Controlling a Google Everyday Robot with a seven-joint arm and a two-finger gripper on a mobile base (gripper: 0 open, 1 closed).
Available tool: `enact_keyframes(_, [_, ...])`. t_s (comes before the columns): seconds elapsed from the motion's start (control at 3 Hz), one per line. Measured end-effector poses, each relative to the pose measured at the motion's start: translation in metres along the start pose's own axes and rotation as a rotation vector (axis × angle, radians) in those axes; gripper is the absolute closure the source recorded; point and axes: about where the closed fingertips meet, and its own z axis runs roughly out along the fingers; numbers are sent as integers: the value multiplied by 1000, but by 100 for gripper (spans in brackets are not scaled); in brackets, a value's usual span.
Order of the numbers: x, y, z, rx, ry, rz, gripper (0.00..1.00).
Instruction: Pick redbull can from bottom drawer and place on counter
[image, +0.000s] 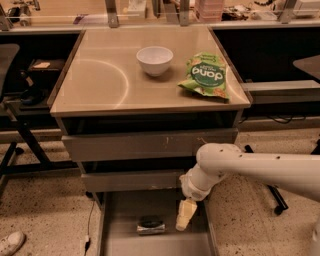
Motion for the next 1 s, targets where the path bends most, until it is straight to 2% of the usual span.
enact_keyframes(0.33, [6, 7, 14, -32, -2, 13, 0])
enact_keyframes(0.67, [5, 6, 11, -27, -1, 12, 0])
enact_keyframes(1.0, [2, 16, 31, -59, -6, 2, 0])
